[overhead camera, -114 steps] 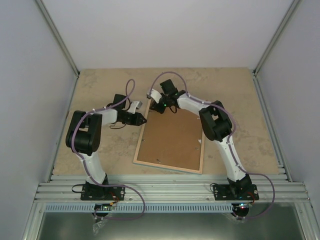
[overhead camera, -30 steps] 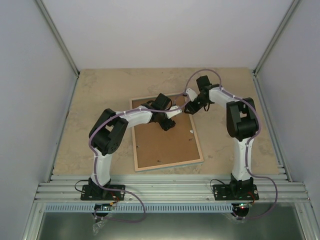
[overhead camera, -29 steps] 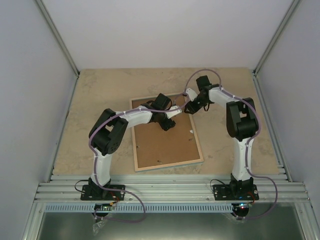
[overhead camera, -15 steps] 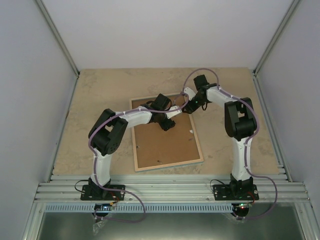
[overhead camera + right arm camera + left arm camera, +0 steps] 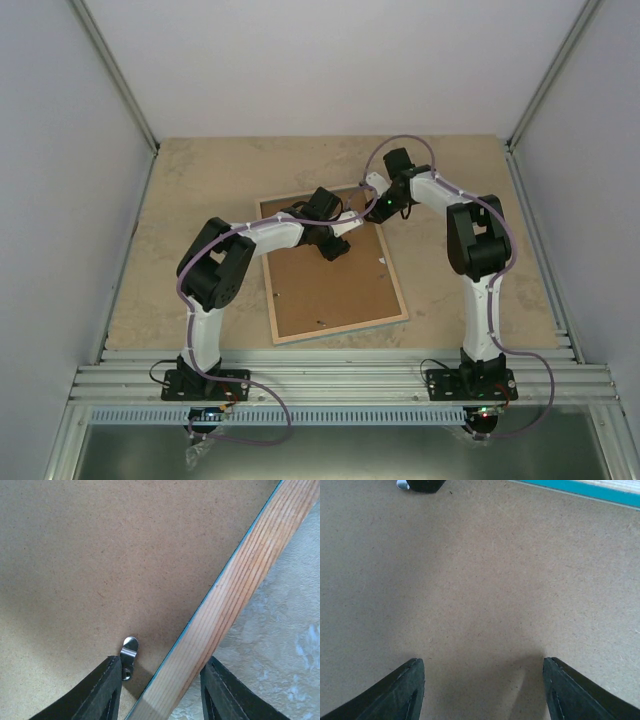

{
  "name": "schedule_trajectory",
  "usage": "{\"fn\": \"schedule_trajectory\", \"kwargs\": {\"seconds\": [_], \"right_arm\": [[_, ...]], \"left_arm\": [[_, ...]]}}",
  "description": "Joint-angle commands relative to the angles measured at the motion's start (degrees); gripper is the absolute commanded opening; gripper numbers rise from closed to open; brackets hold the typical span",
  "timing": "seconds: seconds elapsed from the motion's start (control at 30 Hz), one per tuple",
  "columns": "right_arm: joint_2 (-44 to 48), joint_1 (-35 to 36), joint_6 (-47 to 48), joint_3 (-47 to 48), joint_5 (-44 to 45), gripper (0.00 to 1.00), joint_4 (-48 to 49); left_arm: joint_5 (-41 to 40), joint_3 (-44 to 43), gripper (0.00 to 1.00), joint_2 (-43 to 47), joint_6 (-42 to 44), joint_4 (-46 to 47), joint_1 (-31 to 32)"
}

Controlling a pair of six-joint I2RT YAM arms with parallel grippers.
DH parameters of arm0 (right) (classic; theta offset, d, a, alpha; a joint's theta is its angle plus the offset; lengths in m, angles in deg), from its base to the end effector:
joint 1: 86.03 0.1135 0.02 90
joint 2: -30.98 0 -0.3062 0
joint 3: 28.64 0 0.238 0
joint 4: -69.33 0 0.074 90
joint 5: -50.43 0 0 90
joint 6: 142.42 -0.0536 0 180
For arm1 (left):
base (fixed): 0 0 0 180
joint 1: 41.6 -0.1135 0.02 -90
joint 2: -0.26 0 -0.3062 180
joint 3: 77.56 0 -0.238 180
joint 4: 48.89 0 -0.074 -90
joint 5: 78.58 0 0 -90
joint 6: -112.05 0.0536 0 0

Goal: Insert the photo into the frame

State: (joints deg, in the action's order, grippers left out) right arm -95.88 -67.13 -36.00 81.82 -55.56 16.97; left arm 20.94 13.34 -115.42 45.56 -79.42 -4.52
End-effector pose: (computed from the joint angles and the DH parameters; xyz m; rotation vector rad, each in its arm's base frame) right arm 0.4469 0.1686 0.1743 -0.9036 2.5995 0.3975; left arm 0.3412 -0.2690 0.1764 1.3535 2.1912 -0.3027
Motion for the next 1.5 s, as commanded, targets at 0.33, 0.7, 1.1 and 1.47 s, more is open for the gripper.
{"fn": "schedule_trajectory", "kwargs": {"seconds": [0.33, 0.7, 1.1, 1.47], "right_arm": [[-6.73, 0.93, -7.52, 5.84, -2.69, 0.52, -1.46], [-6.61, 1.19, -4.75, 4.32, 3.94, 0.29, -0.89], [-5.78, 1.32, 1.91, 1.12, 3.33, 0.18, -2.09], [-3.17, -1.39, -2.87, 5.55, -14.06, 0.36, -3.16]], "left_arm": [[-2.02, 2.34, 0.66, -1.39, 0.37, -3.90, 0.27], [-2.32, 2.53, 0.65, -1.21, 0.09, -3.52, 0.27], [-2.63, 2.12, 0.65, -1.57, -0.03, -3.62, 0.27], [-0.95, 1.66, 0.63, -0.39, -1.83, -2.36, -0.58]]}}
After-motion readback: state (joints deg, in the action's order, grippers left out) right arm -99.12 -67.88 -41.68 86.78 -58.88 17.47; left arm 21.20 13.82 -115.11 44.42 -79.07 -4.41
